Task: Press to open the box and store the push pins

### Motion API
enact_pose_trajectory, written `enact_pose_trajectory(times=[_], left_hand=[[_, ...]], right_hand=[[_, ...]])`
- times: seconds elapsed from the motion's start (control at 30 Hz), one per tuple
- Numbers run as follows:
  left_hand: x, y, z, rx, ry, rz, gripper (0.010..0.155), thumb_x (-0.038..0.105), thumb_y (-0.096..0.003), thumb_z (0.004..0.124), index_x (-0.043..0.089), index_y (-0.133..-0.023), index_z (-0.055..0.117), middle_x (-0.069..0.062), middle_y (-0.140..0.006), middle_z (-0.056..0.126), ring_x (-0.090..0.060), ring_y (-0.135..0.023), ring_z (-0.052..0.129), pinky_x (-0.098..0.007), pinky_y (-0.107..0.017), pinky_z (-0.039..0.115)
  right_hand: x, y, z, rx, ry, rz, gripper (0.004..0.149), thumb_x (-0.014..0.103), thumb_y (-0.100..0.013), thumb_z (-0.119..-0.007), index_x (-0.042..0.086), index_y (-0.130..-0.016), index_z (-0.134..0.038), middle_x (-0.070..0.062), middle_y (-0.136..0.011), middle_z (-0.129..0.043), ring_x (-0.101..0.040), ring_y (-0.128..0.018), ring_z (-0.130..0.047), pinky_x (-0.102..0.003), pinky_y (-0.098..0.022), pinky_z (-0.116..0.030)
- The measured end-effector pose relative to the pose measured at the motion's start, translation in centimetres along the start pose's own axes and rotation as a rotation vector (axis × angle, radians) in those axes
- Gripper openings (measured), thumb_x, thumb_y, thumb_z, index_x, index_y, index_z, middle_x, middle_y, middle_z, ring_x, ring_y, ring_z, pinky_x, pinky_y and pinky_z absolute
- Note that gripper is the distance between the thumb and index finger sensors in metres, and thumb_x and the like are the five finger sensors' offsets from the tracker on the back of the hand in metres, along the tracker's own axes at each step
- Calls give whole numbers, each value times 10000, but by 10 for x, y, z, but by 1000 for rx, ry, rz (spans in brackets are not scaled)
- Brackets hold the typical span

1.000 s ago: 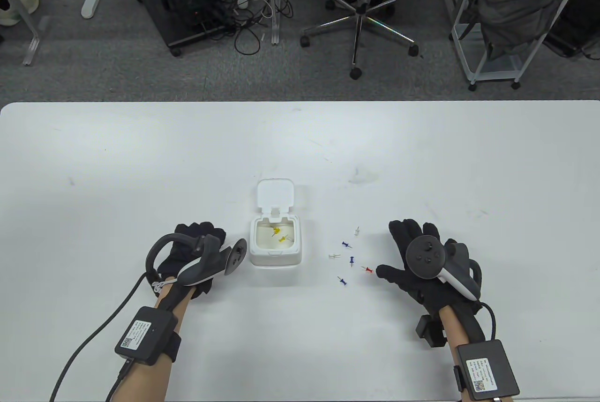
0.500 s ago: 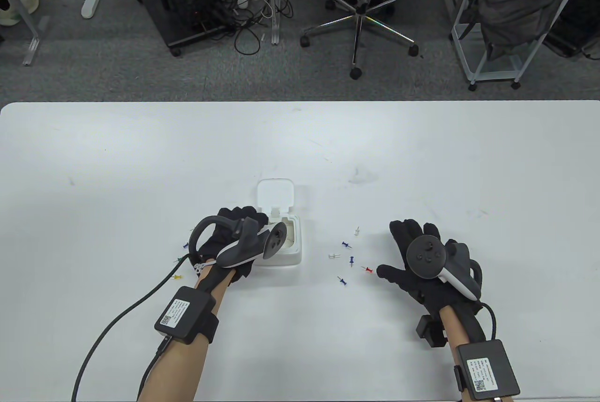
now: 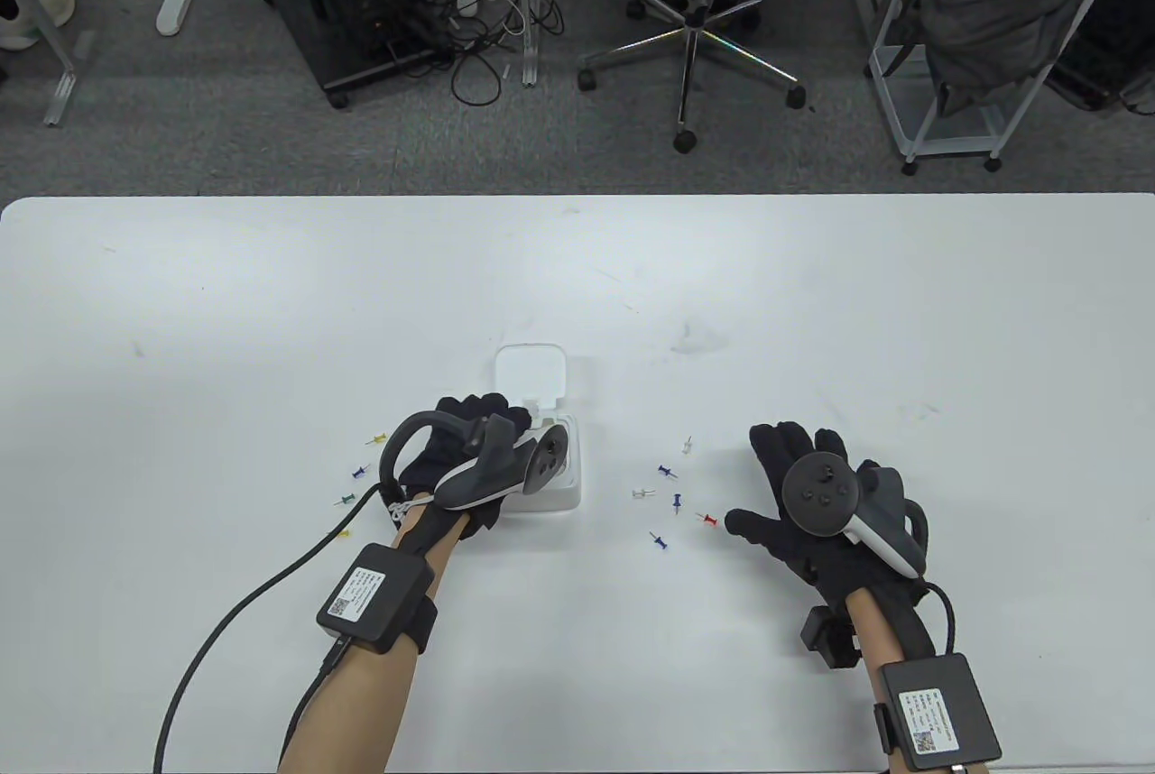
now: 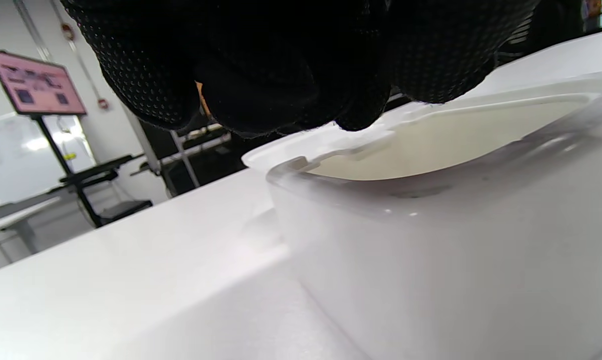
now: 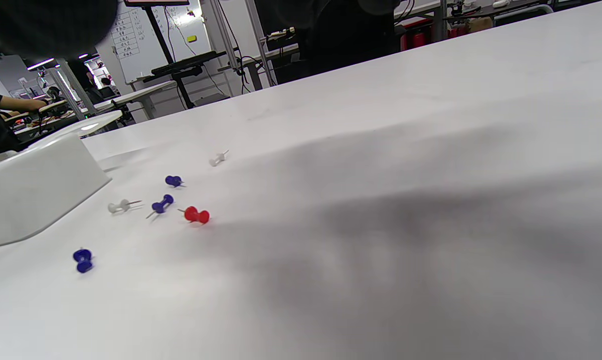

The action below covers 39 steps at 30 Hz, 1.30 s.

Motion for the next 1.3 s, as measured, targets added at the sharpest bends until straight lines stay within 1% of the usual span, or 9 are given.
enact_pose_trajectory(times=[0.13,0.3,0.47,0.57,0.67,0.73,1.03,1.2,1.3], left_hand=[[-15,8,1,0,9,-26,493,508,-477,747,305,-920,820,63,-885,915,-112,-596,994,-474,-698,828],[-44,24,7,1,-14,-69,487,508,-479,743,305,-913,827,63,-876,924,-106,-577,1000,-469,-688,839],[-81,44,23,-31,-2,-143,505,511,-479,740,296,-928,824,54,-895,923,-112,-592,1005,-473,-686,839],[-96,54,33,-46,-8,-176,512,513,-479,739,291,-933,822,45,-903,922,-117,-600,1010,-474,-687,838],[-108,65,43,-30,-29,-196,506,512,-481,736,293,-928,823,50,-899,922,-113,-596,1010,-471,-682,841],[-115,71,51,-52,-23,-213,507,514,-481,736,293,-928,825,49,-900,922,-115,-599,1011,-471,-685,838],[-129,82,84,-129,18,-263,503,509,-479,749,293,-927,827,47,-904,921,-123,-624,1009,-477,-692,831],[-130,82,95,-162,22,-276,494,504,-476,763,296,-919,831,57,-895,925,-119,-620,1009,-475,-690,835],[-129,83,99,-161,15,-274,487,497,-474,773,299,-915,832,64,-892,927,-114,-620,1010,-471,-688,838]], right_hand=[[0,0,0,3,3,1,898,661,-407,-643,316,-1106,-198,-104,-1275,-237,-519,-1134,-209,-805,-700,-213],[1,0,-1,3,5,4,897,660,-407,-643,313,-1106,-201,-110,-1274,-239,-522,-1132,-211,-806,-698,-215],[0,0,-1,7,3,-1,897,661,-407,-643,315,-1107,-200,-107,-1275,-238,-520,-1134,-210,-807,-698,-214],[0,0,-1,9,3,-3,898,661,-407,-642,313,-1107,-201,-109,-1274,-240,-521,-1133,-209,-807,-699,-213],[0,0,-1,7,1,-2,898,660,-407,-644,312,-1107,-202,-108,-1274,-240,-520,-1133,-211,-807,-698,-213],[0,0,-1,6,3,-2,899,661,-406,-643,313,-1107,-201,-108,-1274,-238,-522,-1132,-211,-806,-699,-215],[0,0,-1,9,3,-4,896,661,-407,-642,312,-1108,-205,-108,-1274,-240,-519,-1134,-212,-807,-699,-215],[0,0,-1,16,2,-6,897,660,-406,-644,310,-1109,-211,-111,-1274,-242,-521,-1134,-212,-807,-698,-214],[0,0,-1,16,3,-6,896,660,-407,-644,311,-1109,-210,-109,-1274,-242,-520,-1134,-212,-809,-697,-215]])
Point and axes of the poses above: the tracker on the back of each hand, its own x axis roughly to the thumb side, its own y axis roughly from the fingertips to the wrist, z = x × y, the point moved 3 cm from there along -y, roughly from the wrist to the fingertips
